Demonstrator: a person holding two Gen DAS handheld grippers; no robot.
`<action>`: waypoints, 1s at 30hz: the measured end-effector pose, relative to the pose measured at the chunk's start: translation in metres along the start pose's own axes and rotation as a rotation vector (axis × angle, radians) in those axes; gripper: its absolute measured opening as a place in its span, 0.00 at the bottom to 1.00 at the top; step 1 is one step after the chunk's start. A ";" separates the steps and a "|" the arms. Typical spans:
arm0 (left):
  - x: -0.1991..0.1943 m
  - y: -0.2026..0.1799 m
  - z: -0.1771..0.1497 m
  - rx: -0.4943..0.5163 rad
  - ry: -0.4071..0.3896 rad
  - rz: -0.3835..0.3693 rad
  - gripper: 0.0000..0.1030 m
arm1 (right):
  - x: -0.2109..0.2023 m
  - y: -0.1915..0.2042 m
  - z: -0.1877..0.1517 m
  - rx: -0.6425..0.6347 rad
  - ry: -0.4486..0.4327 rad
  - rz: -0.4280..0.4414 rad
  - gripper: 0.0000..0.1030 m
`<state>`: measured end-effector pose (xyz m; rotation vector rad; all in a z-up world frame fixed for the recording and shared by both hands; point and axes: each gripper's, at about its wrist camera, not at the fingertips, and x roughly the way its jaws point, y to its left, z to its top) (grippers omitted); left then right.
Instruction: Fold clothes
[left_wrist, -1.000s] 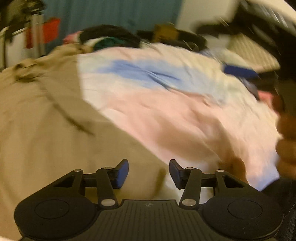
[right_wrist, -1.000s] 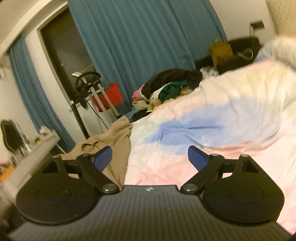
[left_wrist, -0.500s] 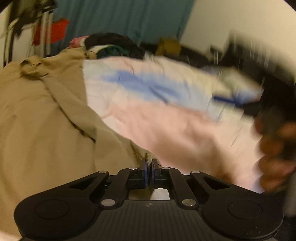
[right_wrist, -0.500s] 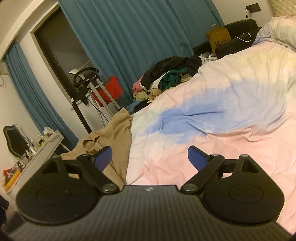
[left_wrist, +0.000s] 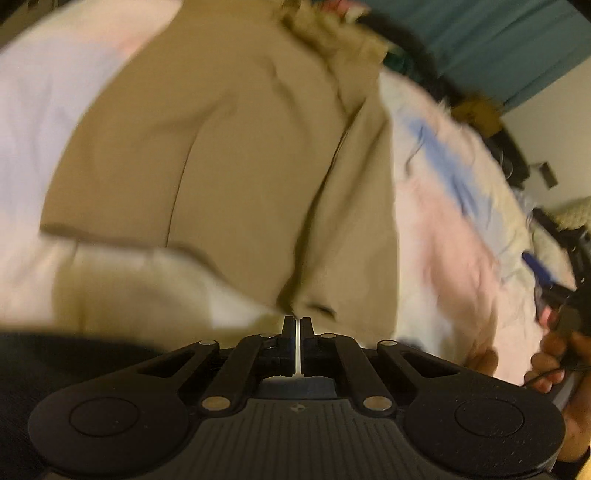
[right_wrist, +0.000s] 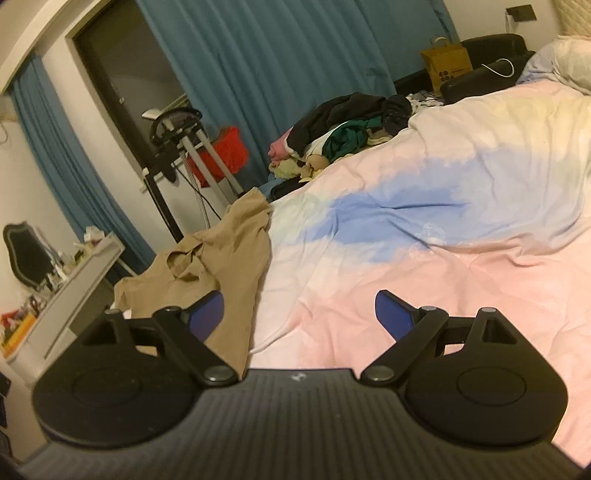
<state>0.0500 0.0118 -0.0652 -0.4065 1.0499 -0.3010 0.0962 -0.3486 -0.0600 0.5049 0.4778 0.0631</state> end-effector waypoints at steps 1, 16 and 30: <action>-0.001 -0.001 0.003 0.006 0.003 0.000 0.04 | 0.000 0.002 -0.001 -0.007 0.002 -0.001 0.87; 0.064 -0.022 0.153 0.038 -0.123 0.021 0.73 | 0.024 0.035 -0.015 -0.160 0.040 -0.031 0.87; 0.196 0.015 0.285 0.004 -0.321 0.117 0.42 | 0.097 0.035 -0.028 -0.155 0.164 -0.043 0.87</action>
